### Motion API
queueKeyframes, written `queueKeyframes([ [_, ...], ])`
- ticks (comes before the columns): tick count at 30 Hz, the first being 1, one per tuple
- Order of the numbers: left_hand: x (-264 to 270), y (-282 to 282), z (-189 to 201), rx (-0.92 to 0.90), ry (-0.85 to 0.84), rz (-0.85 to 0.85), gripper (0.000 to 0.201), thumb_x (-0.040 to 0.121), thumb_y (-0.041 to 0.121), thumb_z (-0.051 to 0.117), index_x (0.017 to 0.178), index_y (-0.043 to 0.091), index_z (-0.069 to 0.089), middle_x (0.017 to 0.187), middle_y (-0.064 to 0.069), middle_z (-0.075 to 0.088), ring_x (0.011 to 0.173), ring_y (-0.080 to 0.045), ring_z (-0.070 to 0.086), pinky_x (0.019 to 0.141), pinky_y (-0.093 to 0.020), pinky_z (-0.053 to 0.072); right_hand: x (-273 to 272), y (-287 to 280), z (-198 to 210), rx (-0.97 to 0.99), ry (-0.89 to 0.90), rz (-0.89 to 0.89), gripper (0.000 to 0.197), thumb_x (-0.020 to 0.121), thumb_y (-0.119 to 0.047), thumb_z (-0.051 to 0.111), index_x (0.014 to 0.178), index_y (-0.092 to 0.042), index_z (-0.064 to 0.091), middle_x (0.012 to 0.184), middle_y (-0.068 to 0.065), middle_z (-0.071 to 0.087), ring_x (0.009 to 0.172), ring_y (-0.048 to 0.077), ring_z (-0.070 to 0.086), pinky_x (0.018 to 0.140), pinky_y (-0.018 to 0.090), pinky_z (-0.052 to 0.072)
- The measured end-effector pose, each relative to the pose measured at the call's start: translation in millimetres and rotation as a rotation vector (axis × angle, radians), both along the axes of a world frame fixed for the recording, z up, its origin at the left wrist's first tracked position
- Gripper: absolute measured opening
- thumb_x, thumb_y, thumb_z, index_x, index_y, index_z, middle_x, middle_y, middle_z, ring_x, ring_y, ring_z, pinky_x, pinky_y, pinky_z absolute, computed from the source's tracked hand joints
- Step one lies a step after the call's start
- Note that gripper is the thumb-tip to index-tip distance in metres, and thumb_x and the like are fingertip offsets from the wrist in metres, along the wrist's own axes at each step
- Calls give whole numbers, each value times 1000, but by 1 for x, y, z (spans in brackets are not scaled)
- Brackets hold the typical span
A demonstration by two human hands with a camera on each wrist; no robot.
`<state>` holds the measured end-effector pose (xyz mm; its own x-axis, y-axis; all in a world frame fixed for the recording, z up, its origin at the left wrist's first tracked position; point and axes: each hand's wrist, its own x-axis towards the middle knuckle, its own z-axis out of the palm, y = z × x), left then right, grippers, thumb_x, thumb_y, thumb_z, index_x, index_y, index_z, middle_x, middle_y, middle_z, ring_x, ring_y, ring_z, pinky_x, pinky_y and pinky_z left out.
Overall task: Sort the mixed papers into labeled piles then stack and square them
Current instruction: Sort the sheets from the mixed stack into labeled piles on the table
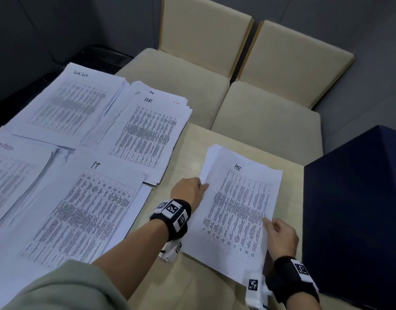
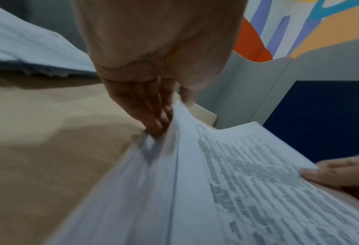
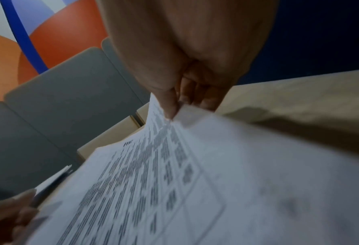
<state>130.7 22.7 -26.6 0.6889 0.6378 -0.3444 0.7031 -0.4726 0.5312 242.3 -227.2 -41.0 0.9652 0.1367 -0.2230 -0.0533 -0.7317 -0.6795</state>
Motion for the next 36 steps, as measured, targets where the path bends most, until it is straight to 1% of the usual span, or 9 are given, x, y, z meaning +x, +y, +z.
queueKeyframes([
  [7, 8, -13, -12, -101, 70, 28, 22, 89, 31, 61, 98, 12, 68, 97, -7, 69, 90, -27, 65, 80, -34, 56, -20, -16, 15, 258, -57, -247, 15, 84, 6, 65, 92, -6, 61, 90, 9, 66, 85, 28, 62, 68, 11, 47],
  [12, 15, -26, -18, -93, 21, 39, 31, 92, 22, 56, 120, 9, 53, 120, -10, 55, 107, -28, 56, 88, -34, 47, -24, -23, 10, 379, 172, -392, 19, 74, -3, 66, 90, -11, 70, 94, 11, 73, 89, 31, 67, 92, 50, 54],
  [14, 17, -27, -14, -170, 34, -17, 26, 91, 19, 60, 115, 9, 56, 111, -11, 58, 102, -30, 59, 81, -32, 47, -24, -23, 11, 422, 260, -461, 14, 78, 5, 60, 78, -7, 66, 84, 13, 66, 80, 27, 59, 86, 41, 50],
  [16, 16, -26, -13, -236, 24, -95, 9, 88, 19, 64, 83, 14, 58, 85, -15, 57, 79, -31, 57, 62, -28, 39, -24, -26, 9, 434, 312, -548, 17, 80, 7, 58, 74, -8, 63, 79, 10, 60, 73, 23, 54, 73, 37, 44],
  [18, 12, -23, -17, -252, -44, -115, 39, 85, 21, 69, 60, 19, 38, 65, -5, 43, 60, -23, 41, 52, -25, 26, -26, -29, 6, 506, 346, -575, 6, 75, -3, 63, 78, -7, 66, 85, 14, 65, 79, 27, 60, 75, 40, 48],
  [21, 1, -15, -19, -321, -177, -40, 47, 77, 29, 81, 57, 18, 40, 57, 6, 44, 52, -15, 40, 50, -22, 29, -22, -31, 3, 590, 358, -591, 13, 74, -8, 65, 85, -3, 69, 96, 19, 71, 91, 35, 68, 88, 48, 54],
  [25, -15, -6, -16, -526, -305, -40, 57, 69, 22, 89, 53, 20, 35, 42, 10, 35, 50, -16, 45, 45, -24, 36, -11, -26, 9, 644, 432, -560, 20, 77, -9, 66, 93, 3, 68, 85, 13, 69, 84, 31, 66, 76, 40, 53],
  [29, -23, -8, -9, -601, -299, -100, 64, 66, 21, 91, 55, 21, 28, 44, 8, 28, 39, -14, 24, 40, -21, 30, -7, -16, 16, 696, 506, -460, 10, 87, -4, 62, 95, -2, 66, 98, 12, 72, 90, 26, 67, 74, 35, 51],
  [36, -27, -5, 0, -395, -257, -178, 63, 73, 51, 79, 55, 18, 29, 48, 7, 24, 41, -10, 22, 46, -25, 22, -5, -8, 24, 709, 472, -360, 21, 92, 5, 54, 109, -7, 58, 103, 13, 68, 83, 20, 66, 63, 28, 53],
])
